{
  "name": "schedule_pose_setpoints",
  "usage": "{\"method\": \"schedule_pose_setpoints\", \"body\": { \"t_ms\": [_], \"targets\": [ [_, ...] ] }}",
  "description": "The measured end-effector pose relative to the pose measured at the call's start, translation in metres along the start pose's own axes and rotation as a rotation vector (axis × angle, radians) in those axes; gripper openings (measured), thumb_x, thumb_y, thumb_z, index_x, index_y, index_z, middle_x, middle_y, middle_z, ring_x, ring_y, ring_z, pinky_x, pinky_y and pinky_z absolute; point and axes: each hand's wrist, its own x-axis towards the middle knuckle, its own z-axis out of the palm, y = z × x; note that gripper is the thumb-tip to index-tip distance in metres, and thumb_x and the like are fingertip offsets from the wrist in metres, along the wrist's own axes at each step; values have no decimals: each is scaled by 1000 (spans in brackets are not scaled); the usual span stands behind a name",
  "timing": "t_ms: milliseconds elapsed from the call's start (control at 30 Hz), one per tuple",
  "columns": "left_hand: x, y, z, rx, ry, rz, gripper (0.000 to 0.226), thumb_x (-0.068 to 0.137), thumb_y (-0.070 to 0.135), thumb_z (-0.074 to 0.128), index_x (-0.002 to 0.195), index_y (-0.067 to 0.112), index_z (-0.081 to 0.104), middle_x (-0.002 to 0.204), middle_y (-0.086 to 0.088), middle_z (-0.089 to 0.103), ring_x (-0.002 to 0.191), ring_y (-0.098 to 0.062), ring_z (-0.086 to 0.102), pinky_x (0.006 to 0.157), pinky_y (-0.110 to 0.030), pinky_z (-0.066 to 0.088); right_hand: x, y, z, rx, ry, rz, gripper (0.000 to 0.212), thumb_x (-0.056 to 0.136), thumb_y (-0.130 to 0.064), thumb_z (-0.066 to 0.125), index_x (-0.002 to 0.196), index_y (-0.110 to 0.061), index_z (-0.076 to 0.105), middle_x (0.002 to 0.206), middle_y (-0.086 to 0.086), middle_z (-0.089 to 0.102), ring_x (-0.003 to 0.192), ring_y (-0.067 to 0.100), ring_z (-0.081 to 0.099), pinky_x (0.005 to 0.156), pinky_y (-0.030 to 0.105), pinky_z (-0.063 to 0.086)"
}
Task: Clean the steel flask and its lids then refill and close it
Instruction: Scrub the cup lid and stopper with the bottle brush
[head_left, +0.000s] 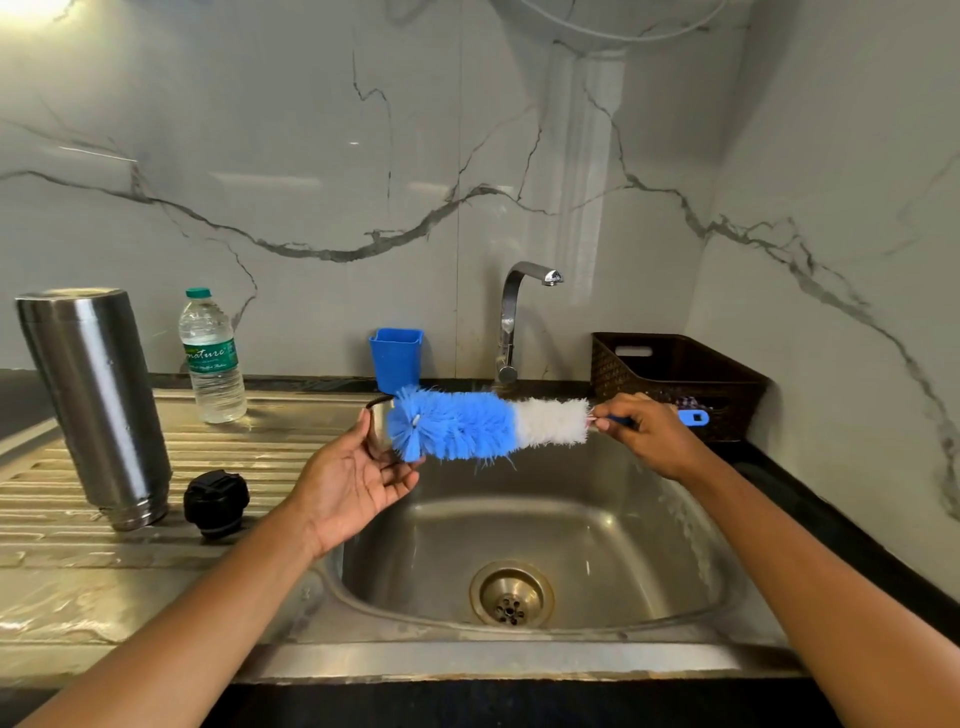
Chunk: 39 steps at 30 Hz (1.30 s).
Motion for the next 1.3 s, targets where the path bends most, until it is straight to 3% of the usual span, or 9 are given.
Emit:
{"method": "schedule_pose_setpoints", "body": {
  "t_ms": [133,333,433,567,667,767,867,1000,1300],
  "targets": [
    [-2,1,2,-26,-14,25,43,94,43,40,120,15,58,108,-13,64,94,-22,57,77,-34,44,5,-13,9,-14,12,-7,17,89,-23,63,103,-27,71,89,-20,59,98,15,54,97,52,36],
    [-5,1,5,-13,7,45,38,92,45,43,98,14,63,101,-15,66,92,-23,56,75,-33,42,-2,9,-3,22,15,33,18,89,-21,62,99,-35,66,91,-7,64,96,18,55,93,54,39],
    [-4,0,6,-4,-1,44,43,82,48,55,110,17,62,108,-11,65,91,-21,57,74,-32,43,5,-7,7,-8,28,-13,16,89,-22,62,102,-26,71,90,-14,61,96,15,53,95,52,37],
    [-7,4,7,36,23,116,58,67,54,69,109,15,62,97,-10,68,82,-17,59,71,-28,43,1,-3,5,-9,8,2,18,89,-24,62,96,-40,64,90,-15,61,96,16,55,94,53,39],
    [-7,4,8,31,35,105,77,46,50,88,108,13,62,93,-11,68,77,-18,64,64,-26,49,-5,11,-4,11,32,45,14,88,-19,64,99,-26,69,88,-15,61,95,17,54,94,51,40],
    [-6,1,7,7,48,113,43,71,48,67,101,17,65,94,-7,66,82,-16,59,68,-28,42,-1,4,1,14,25,22,14,89,-21,62,100,-22,71,91,-5,64,95,19,52,94,49,39],
    [-8,3,10,5,39,156,23,77,44,59,81,26,73,93,-1,67,87,-15,56,67,-28,35,4,-4,10,34,4,-5,15,89,-25,61,100,-26,70,94,-4,65,96,18,53,95,49,38],
    [-8,4,11,16,63,157,37,81,42,56,107,17,63,94,-8,67,84,-19,57,69,-26,39,-3,10,2,80,2,55,13,89,-20,62,94,-31,67,92,-12,63,98,18,56,95,50,40],
    [-9,2,13,-18,17,131,40,81,47,53,103,17,64,106,-9,67,92,-20,59,77,-30,41,1,-9,16,64,26,-1,20,88,-29,61,88,-49,59,91,-6,65,96,19,54,95,53,37]
  ]
}}
